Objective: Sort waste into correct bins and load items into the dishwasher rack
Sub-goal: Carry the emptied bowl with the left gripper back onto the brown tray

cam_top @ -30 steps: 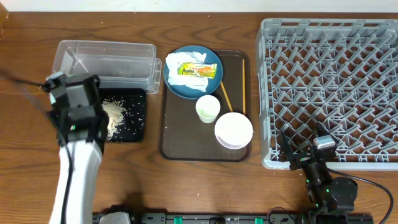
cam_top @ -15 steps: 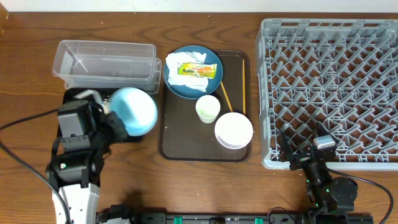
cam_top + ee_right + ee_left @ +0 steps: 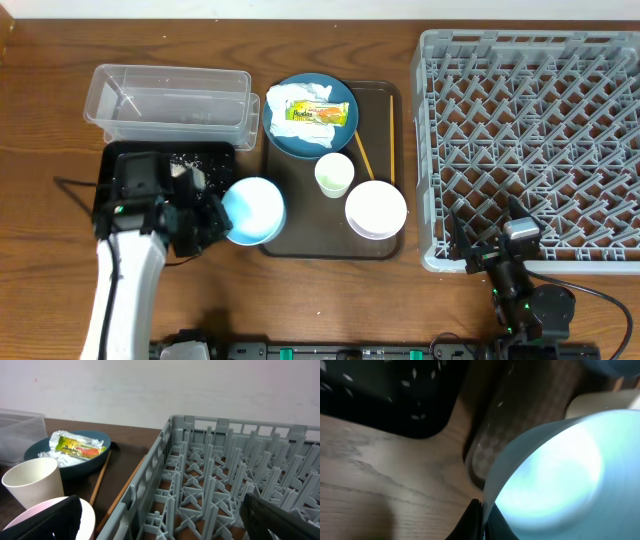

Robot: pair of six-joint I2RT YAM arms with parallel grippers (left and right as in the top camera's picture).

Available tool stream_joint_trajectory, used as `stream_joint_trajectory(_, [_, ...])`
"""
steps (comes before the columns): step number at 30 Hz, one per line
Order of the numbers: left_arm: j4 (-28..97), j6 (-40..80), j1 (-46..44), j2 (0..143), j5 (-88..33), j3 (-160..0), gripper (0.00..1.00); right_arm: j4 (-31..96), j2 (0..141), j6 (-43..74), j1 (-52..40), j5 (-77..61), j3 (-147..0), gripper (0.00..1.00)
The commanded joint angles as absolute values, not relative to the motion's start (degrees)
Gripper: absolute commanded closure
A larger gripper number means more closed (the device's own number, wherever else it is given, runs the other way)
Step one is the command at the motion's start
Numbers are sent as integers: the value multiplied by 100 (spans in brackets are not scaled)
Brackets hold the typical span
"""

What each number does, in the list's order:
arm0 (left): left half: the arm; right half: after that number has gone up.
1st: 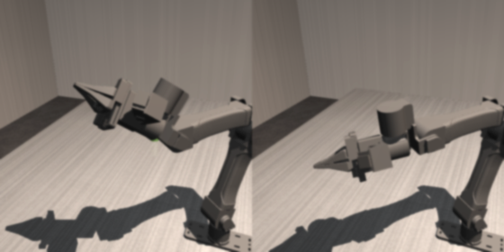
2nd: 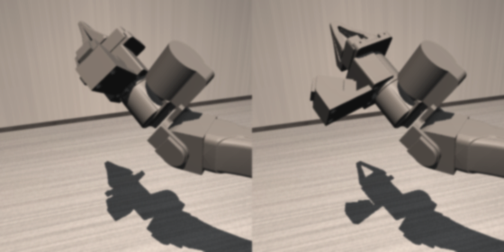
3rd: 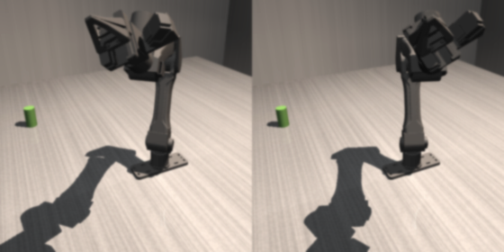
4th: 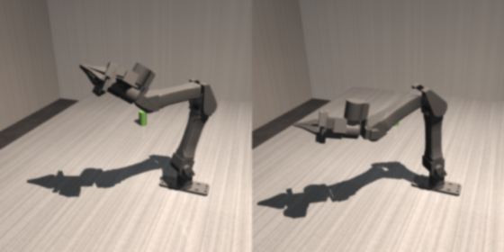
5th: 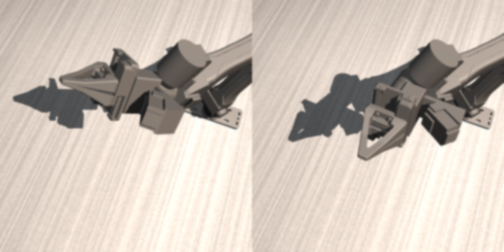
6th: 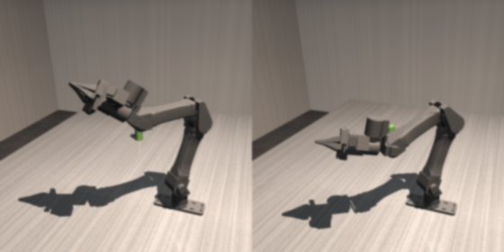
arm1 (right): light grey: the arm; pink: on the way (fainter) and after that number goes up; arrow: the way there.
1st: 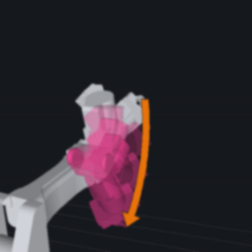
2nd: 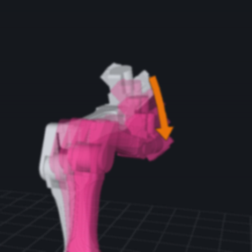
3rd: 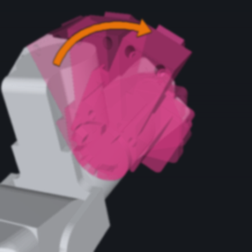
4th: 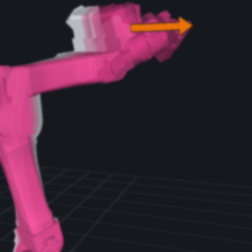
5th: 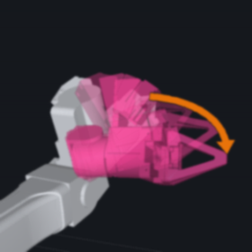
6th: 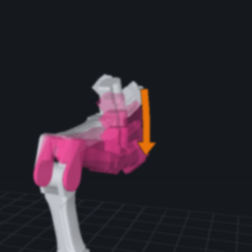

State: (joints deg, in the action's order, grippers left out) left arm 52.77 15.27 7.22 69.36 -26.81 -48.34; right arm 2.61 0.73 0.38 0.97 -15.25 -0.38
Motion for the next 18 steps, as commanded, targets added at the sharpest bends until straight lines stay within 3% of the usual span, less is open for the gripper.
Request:
stream_joint_trajectory(1, [5172, 1581, 423, 7356, -2808, -4783, 94, 281, 64, 14, 34, -1549, -32, 1])
stream_joint_trajectory(8, [4410, 1761, -410, 7870, -2615, -4783, 94, 281, 64, 14, 34, -1546, -32, 1])
stream_joint_trajectory(14, [4185, 2224, -958, 7898, -906, -4783, 94, 281, 64, 14, 34, -1546, -32, 1])
stream_joint_trajectory(18, [4016, 2349, -1240, 7900, -574, -4759, 94, 281, 64, 14, 34, -1546, -32, 1])
